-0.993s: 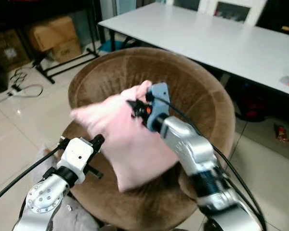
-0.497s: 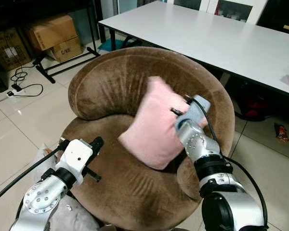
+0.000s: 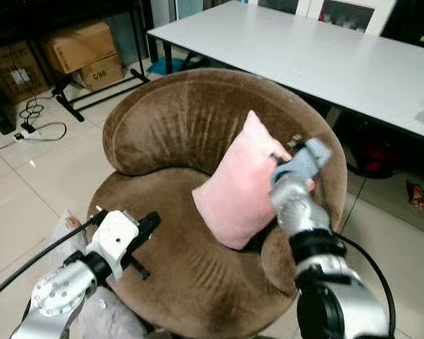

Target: Move the pillow to the sofa from floor

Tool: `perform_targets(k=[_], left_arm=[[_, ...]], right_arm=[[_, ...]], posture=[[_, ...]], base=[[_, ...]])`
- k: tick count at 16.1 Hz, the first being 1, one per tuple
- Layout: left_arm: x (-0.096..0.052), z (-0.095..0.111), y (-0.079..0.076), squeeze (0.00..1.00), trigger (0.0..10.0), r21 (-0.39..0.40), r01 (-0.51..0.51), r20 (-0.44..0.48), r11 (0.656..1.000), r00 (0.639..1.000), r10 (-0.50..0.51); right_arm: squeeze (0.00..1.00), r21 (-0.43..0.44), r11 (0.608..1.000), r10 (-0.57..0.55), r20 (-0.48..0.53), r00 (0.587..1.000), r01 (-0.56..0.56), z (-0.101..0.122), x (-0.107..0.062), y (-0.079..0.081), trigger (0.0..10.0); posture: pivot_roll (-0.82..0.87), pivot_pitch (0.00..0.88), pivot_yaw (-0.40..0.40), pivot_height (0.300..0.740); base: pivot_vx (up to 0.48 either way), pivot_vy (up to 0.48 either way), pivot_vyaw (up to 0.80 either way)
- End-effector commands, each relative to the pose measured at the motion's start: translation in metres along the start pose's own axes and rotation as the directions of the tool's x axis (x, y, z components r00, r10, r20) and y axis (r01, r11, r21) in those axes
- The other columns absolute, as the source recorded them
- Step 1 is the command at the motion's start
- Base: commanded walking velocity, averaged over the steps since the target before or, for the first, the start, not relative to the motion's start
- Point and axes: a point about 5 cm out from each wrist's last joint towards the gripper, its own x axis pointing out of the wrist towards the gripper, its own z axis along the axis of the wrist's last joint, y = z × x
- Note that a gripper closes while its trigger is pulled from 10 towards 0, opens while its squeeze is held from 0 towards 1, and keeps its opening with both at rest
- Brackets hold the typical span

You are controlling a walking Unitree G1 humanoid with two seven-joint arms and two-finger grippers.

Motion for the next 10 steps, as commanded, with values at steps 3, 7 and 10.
perform_targets(k=[3, 7, 10], left_arm=[[0.003, 0.000, 0.011, 0.00, 10.0, 0.003, -0.073, 0.021, 0.997, 0.997, 0.072], [0.012, 0.009, 0.019, 0.00, 10.0, -0.091, -0.287, 0.096, 0.954, 0.951, 0.295], [0.024, 0.005, 0.011, 0.00, 10.0, -0.077, -0.356, 0.075, 0.931, 0.929, 0.361]], right_arm=[[0.00, -0.098, 0.963, 0.266, 0.166, 0.950, -0.252, 0.028, -0.012, 0.008, 10.0], [0.00, -0.367, 0.828, 0.506, 0.166, 0.846, -0.423, 0.034, -0.043, -0.010, 10.0], [0.00, -0.516, 0.721, 0.539, -0.004, 0.843, -0.463, 0.012, -0.061, -0.037, 10.0]], posture=[[0.05, 0.004, 0.009, 0.740], [0.03, 0.006, 0.000, 0.740], [0.01, 0.019, -0.009, 0.740]], base=[[0.000, 0.000, 0.00], [0.000, 0.000, 0.00], [0.000, 0.000, 0.00]])
